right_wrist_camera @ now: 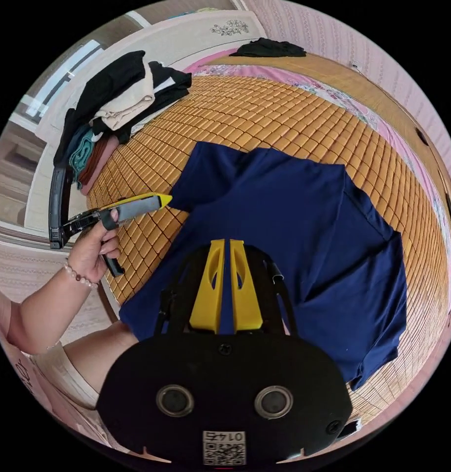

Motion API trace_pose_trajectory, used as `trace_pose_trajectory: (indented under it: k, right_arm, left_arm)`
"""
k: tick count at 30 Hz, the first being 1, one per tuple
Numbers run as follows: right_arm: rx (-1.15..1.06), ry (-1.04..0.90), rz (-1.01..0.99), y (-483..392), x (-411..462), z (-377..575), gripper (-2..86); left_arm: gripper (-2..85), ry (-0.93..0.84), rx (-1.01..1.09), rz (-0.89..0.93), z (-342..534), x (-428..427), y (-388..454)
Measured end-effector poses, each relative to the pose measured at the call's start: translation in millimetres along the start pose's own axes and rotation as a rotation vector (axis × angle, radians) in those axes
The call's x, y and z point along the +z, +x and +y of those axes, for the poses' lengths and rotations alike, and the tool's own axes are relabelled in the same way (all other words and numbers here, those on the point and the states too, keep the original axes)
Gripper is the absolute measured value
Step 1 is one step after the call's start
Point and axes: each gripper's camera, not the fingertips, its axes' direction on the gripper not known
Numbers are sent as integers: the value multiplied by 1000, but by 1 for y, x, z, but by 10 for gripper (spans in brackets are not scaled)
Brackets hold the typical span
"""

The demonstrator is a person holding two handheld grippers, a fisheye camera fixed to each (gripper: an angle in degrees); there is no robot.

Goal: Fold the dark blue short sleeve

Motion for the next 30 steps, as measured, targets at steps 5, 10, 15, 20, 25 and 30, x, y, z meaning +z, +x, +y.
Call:
trace_pose_trajectory:
  k: [5,10,15,20,25,30]
  right_arm:
    - [-126,-19,-12,-37,18,-85,64]
    - [-205,-58,46,-71,41,-144,84]
    - [-183,-121,149,-79,68,-164,67]
    - [-132,-75,121,-67,55,-150,4]
    - [-40,136,74,-37,-2,-115,-1]
    - [75,282,120,5,-82,-29,1]
  left_arm:
    - [74,-12,34,-18,5,6,3]
    - [51,-5,52,-25,10,6,1]
    - [37,-11,60,-3,13,9,1]
    - [12,-16,69,15,16,13,6]
    - [6,100,240,98,24,0,26]
    - [33,124,516,354,34,-21,71]
